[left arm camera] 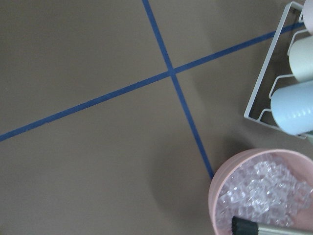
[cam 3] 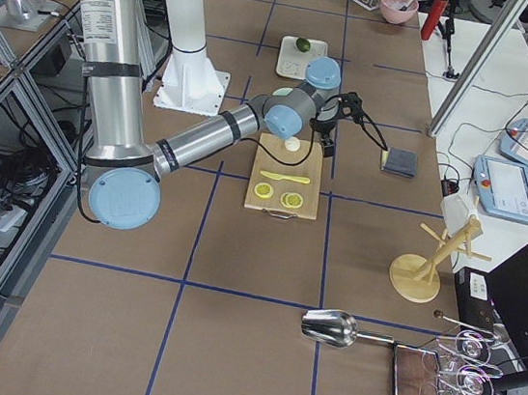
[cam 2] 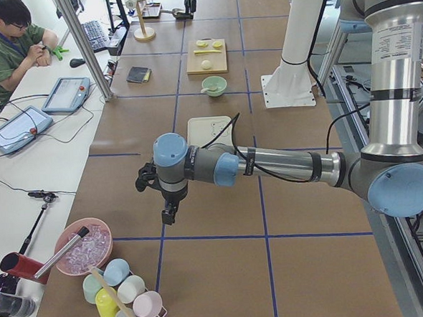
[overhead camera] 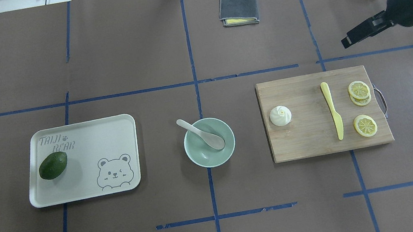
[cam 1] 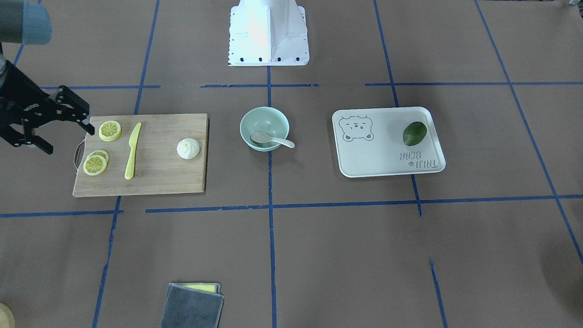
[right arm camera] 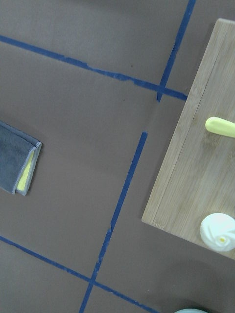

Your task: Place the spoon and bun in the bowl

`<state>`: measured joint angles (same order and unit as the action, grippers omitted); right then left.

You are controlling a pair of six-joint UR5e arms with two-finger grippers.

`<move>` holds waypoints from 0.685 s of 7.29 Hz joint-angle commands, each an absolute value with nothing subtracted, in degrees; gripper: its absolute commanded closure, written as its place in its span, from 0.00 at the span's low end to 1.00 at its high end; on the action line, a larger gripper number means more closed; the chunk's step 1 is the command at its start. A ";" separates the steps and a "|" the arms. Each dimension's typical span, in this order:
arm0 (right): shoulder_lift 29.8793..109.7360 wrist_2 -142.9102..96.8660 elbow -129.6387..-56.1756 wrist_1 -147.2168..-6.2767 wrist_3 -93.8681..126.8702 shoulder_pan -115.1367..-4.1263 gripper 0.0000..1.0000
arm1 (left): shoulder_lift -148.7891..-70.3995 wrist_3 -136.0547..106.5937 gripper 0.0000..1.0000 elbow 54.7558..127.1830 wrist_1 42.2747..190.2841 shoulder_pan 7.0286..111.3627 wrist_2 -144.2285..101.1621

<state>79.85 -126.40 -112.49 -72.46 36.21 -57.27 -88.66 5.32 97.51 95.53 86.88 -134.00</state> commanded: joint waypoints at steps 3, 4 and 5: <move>73.21 -104.73 -110.83 -75.76 40.86 -38.88 0.00 | -88.24 5.36 0.00 97.82 95.27 87.01 -134.74; 72.43 -102.68 -109.61 -75.85 44.61 -34.85 0.00 | -88.33 5.36 0.00 97.65 95.27 87.01 -134.74; 72.07 -100.57 -108.38 -75.76 45.78 -32.37 0.00 | -88.24 5.45 0.00 97.21 95.27 87.01 -134.74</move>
